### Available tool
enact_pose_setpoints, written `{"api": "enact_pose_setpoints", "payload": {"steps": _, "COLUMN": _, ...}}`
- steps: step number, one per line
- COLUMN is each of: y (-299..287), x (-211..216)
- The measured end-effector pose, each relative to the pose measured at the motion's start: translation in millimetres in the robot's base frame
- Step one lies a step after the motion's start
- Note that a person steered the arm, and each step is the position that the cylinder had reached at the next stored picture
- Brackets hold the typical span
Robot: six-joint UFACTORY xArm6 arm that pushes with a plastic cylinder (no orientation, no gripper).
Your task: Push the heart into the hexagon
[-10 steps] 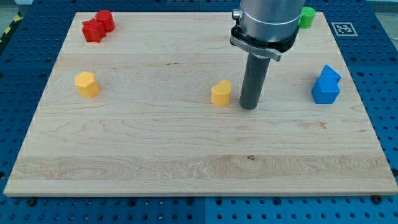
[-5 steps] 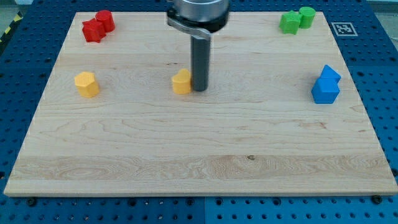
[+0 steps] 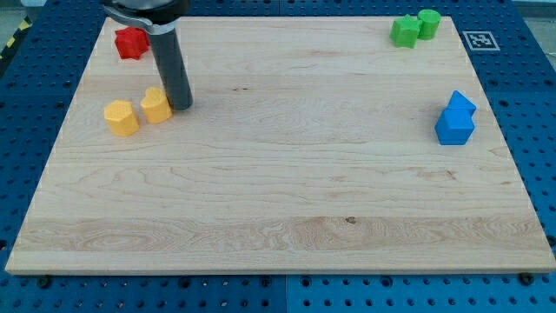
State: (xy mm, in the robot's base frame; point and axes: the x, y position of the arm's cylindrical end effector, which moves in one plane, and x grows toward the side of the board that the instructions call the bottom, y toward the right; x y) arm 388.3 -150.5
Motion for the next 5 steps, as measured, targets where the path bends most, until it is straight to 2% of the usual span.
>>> {"api": "enact_pose_setpoints", "payload": {"steps": 5, "y": -10.1, "x": -3.2}}
